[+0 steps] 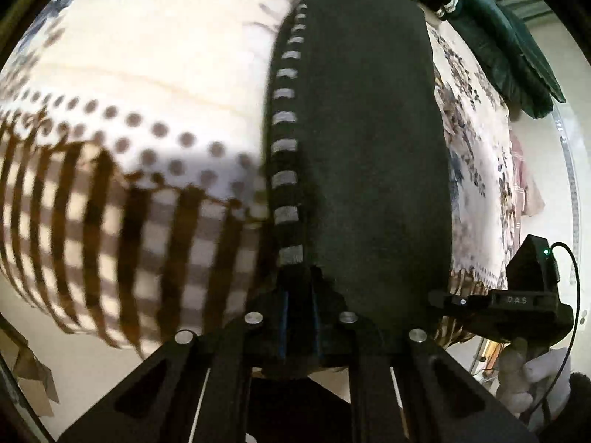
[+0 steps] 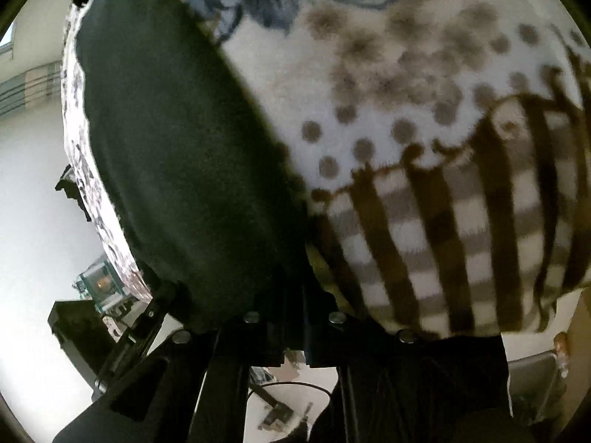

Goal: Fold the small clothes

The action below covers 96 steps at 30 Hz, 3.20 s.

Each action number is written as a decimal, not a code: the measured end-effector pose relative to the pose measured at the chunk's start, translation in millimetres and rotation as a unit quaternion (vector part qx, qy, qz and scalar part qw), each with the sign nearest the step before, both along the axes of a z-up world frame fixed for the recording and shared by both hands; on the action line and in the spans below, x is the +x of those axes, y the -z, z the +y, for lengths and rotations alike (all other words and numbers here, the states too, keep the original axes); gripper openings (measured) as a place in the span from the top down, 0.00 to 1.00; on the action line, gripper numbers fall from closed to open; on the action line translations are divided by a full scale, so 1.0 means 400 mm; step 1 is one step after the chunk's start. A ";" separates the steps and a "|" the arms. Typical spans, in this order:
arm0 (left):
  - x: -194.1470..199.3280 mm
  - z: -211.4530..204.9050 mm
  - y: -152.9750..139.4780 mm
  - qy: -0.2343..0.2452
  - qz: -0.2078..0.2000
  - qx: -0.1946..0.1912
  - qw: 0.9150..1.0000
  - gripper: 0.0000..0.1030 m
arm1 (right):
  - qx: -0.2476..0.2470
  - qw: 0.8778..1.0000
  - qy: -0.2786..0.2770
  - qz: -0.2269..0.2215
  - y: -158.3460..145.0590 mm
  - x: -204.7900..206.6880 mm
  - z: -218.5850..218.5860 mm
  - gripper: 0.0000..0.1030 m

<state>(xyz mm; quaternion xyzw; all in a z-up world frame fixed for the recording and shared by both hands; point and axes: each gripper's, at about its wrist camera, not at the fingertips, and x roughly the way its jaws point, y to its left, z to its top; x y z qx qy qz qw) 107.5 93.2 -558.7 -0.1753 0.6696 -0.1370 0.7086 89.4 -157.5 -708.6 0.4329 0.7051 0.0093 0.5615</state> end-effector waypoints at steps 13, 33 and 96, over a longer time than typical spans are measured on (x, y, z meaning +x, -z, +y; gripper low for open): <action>0.012 0.071 0.072 -0.058 0.022 -0.113 0.992 0.30 | 0.010 0.997 -0.075 -0.021 0.009 0.044 0.038 0.41; 0.039 0.004 0.040 -0.010 -0.029 -0.125 0.992 0.89 | 0.149 0.986 0.032 -0.063 0.067 0.042 0.165 0.89; 0.981 -0.057 -0.019 -0.020 -0.090 -0.085 0.992 0.40 | 0.013 0.974 0.088 -0.206 -0.187 1.066 -0.203 0.41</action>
